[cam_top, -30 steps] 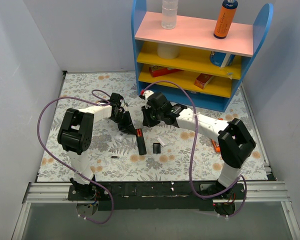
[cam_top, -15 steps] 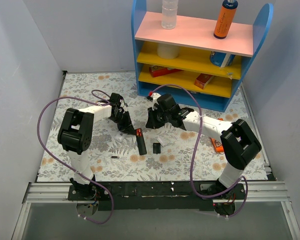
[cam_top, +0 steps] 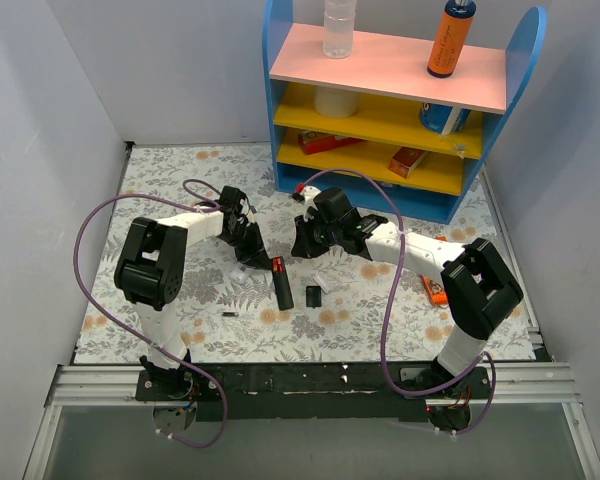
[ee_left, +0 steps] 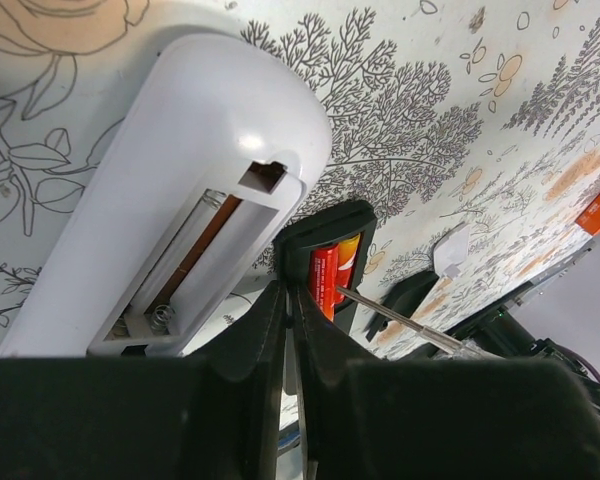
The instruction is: Unload the batteries from the remote control
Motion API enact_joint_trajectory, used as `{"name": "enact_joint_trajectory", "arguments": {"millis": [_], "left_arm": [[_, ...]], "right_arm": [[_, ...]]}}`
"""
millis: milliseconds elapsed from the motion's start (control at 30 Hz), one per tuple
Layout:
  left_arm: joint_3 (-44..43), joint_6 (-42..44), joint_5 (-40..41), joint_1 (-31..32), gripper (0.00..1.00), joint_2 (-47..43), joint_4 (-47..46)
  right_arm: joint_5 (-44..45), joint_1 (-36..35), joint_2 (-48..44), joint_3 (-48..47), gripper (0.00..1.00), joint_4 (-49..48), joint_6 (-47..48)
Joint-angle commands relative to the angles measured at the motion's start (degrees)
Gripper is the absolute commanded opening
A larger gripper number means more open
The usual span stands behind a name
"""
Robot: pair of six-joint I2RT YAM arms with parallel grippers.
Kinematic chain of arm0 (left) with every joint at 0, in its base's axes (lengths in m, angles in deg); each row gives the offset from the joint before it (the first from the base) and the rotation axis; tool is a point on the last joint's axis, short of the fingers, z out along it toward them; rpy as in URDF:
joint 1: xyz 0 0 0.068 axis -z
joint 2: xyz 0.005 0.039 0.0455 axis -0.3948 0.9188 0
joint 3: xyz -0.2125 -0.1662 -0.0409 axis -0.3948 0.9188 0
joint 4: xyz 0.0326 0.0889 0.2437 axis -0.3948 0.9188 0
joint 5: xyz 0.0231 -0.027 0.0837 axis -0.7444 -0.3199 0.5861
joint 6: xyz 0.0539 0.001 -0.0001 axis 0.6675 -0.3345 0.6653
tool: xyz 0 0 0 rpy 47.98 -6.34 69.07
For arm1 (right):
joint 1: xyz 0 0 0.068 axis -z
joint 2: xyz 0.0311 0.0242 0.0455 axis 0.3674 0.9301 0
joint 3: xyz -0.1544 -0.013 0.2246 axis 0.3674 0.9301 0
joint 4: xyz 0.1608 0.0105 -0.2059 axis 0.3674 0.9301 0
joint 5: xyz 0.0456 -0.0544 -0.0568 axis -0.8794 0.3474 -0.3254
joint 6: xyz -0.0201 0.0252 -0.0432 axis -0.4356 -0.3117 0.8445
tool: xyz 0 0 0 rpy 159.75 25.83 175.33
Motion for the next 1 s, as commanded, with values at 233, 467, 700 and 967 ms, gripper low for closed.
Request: {"name": "enact_joint_trajectory", "arguments": {"millis": [233, 467, 700, 967], "left_arm": [[0.9, -0.5, 7.1, 0.9, 0.11, -6.5, -2.1], [1.4, -0.4, 9.9, 0.9, 0.17, -7.5, -2.1], [1.2, 0.1, 9.3, 0.9, 0.19, -7.4, -2.2], [1.4, 0.2, 10.0, 0.9, 0.22, -8.2, -2.3]], "right_arm": [[-4.0, -1.6, 0.4, -4.6, 0.01, 3.6, 2.3], [-3.5, -1.7, 0.5, -5.8, 0.01, 4.2, 2.6], [-2.5, -1.7, -0.5, -5.4, 0.01, 3.5, 2.1], [-6.2, -1.8, -0.2, -3.1, 0.01, 1.4, 0.5]]}}
